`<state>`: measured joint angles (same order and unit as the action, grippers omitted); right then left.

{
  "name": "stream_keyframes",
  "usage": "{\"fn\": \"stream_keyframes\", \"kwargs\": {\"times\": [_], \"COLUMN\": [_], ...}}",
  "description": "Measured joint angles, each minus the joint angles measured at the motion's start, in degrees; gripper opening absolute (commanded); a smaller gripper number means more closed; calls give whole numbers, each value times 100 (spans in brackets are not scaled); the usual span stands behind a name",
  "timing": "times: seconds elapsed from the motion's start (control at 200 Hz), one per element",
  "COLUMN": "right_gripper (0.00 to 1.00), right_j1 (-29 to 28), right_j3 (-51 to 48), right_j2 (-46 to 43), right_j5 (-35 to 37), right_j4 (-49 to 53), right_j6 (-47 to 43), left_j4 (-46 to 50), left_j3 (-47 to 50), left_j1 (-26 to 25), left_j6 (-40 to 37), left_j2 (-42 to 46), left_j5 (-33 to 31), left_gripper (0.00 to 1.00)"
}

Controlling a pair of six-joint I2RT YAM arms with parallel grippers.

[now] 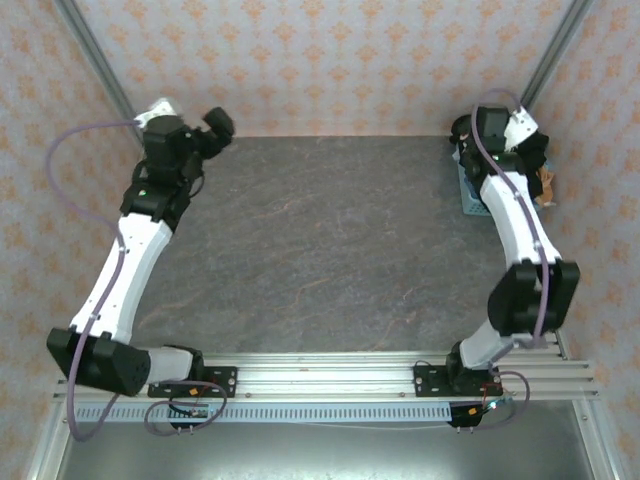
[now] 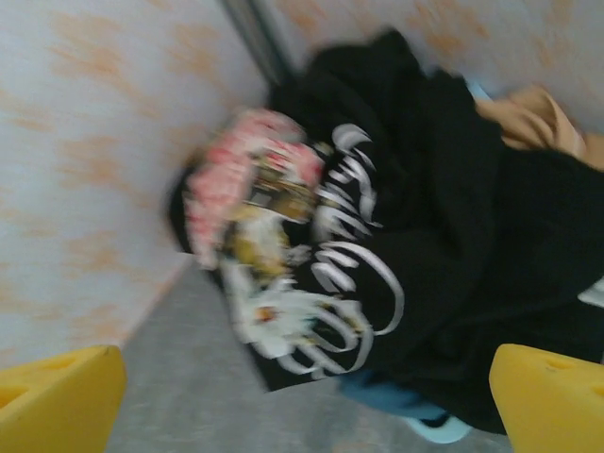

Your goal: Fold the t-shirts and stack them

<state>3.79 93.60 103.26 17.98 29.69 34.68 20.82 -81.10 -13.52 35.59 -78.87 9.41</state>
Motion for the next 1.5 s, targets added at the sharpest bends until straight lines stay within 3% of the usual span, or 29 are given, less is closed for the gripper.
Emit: {"fn": "stream_keyframes", "kwargs": {"times": [0.14, 0.235, 0.35, 0.43, 0.475, 0.726, 1.041, 1.236, 1.446, 1.496], "right_gripper": [100, 86, 55, 15, 0, 0, 0, 0, 0, 15], "right_j1": [308, 420, 463, 463, 461, 273, -807, -2133, -4022, -4343], "right_j3": [367, 702, 970, 981, 981, 872, 1766, 2267, 1565, 1519], "right_j2": [654, 1045, 1370, 1429, 1427, 769, -789, -1137, -695, -308], "right_j5": [-190, -326, -481, -603, -667, -479, -28, 304, 162, -68], "right_j4": [164, 240, 240, 216, 177, 66, 31, 227, 354, 358], "right_j6": [173, 210, 302, 315, 323, 304, -417, -634, -85, 76], "left_j4": [302, 365, 544, 671, 730, 968, 1244, 1591, 1965, 2044], "left_j3": [28, 129, 166, 166, 166, 168, 181, 164, 87, 87], "left_j1": [-448, -487, -487, -487, -487, -487, -487, -481, -354, -310], "left_j6": [111, 175, 188, 179, 166, 70, 22, 11, 4, -2], "left_j2": [61, 251, 417, 476, 492, 501, 498, 459, 448, 448], "left_j5": [400, 498, 496, 494, 474, 267, -201, -739, -1137, -1182], "left_gripper": [97, 95, 92, 89, 88, 80, 78, 80, 81, 81]}}
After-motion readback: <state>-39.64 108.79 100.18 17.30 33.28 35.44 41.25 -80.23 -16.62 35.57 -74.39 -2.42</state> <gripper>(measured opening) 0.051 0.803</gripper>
